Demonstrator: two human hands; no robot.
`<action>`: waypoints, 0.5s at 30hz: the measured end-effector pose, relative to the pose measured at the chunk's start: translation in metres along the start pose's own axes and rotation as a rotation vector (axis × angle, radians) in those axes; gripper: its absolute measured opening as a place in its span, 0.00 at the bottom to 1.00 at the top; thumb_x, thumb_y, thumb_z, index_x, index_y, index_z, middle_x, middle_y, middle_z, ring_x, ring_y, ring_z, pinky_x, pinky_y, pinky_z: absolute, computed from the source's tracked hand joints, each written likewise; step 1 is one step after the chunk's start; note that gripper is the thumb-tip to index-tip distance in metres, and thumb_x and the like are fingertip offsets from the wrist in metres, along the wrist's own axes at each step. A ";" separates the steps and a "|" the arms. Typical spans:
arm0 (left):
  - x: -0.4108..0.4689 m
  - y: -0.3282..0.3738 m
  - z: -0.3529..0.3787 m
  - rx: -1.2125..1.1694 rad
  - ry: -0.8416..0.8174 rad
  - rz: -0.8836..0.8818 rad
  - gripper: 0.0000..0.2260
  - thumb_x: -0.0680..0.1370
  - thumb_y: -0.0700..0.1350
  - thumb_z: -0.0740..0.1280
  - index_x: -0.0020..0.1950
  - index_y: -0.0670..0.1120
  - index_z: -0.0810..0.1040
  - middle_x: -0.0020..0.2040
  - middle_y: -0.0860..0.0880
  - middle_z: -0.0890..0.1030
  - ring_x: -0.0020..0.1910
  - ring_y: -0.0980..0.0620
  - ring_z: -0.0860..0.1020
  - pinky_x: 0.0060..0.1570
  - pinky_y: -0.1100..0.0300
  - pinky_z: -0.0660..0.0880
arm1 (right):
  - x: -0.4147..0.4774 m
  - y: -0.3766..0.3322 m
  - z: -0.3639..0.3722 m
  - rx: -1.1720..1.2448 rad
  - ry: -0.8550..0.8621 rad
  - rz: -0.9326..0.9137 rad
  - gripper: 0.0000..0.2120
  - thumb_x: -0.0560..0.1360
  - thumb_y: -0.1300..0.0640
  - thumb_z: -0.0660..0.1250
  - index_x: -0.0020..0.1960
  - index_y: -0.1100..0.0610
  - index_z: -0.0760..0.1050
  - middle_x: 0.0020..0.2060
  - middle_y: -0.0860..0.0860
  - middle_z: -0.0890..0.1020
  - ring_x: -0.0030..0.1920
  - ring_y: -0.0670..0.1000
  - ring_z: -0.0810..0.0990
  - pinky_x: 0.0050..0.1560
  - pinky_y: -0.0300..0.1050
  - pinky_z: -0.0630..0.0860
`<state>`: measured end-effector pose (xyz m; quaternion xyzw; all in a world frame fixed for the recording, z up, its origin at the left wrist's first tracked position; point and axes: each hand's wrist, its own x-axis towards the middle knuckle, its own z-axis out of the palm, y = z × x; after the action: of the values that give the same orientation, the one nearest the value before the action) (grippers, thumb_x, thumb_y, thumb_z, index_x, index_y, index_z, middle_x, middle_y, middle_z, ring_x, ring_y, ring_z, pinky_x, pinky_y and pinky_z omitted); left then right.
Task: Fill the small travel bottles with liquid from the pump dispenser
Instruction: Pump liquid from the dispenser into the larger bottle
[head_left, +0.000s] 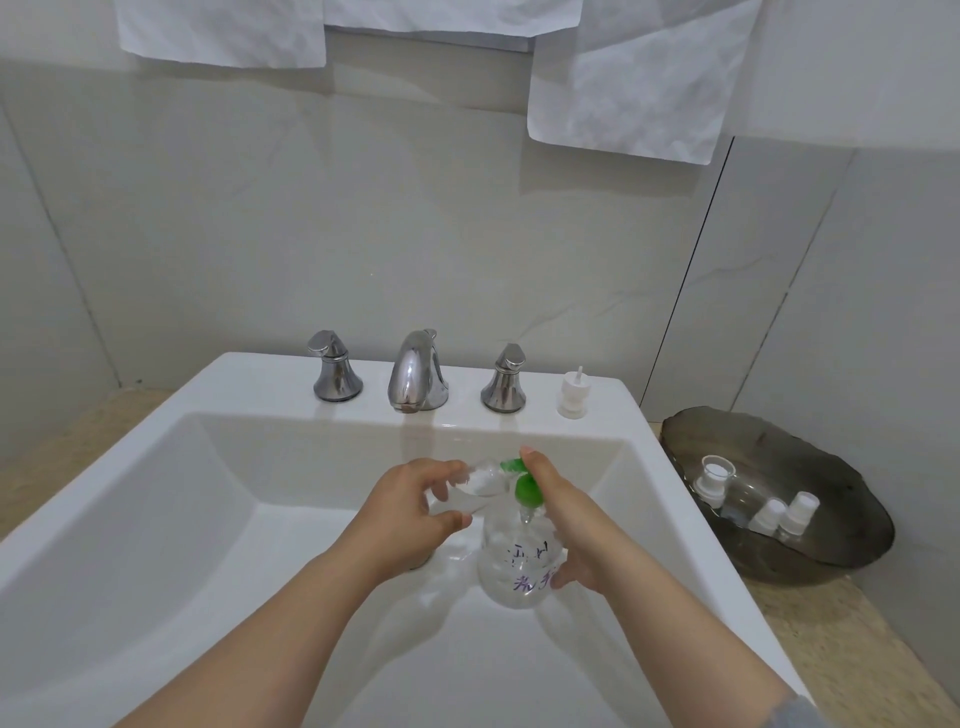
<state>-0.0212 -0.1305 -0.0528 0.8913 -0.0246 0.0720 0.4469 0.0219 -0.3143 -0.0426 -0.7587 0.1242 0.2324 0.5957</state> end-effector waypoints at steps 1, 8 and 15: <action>0.001 0.001 -0.001 -0.015 0.008 0.003 0.17 0.71 0.44 0.74 0.55 0.58 0.77 0.48 0.51 0.76 0.36 0.54 0.71 0.42 0.64 0.72 | 0.000 -0.001 -0.001 0.009 -0.016 0.018 0.32 0.74 0.30 0.56 0.71 0.48 0.65 0.64 0.50 0.69 0.68 0.61 0.66 0.63 0.70 0.63; 0.002 0.002 -0.003 -0.018 0.013 0.016 0.16 0.70 0.44 0.74 0.56 0.57 0.78 0.46 0.53 0.76 0.35 0.55 0.70 0.39 0.67 0.70 | 0.001 -0.003 -0.002 0.039 -0.033 0.065 0.35 0.73 0.29 0.57 0.73 0.47 0.63 0.67 0.52 0.68 0.71 0.63 0.63 0.64 0.70 0.62; 0.002 0.002 -0.002 -0.007 0.013 0.019 0.16 0.71 0.44 0.74 0.56 0.55 0.78 0.47 0.51 0.76 0.35 0.55 0.70 0.41 0.65 0.70 | 0.001 -0.002 0.000 0.037 -0.013 0.050 0.35 0.72 0.29 0.58 0.71 0.49 0.65 0.66 0.52 0.69 0.65 0.62 0.68 0.60 0.67 0.66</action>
<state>-0.0200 -0.1297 -0.0498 0.8889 -0.0306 0.0820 0.4496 0.0242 -0.3138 -0.0413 -0.7426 0.1436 0.2499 0.6046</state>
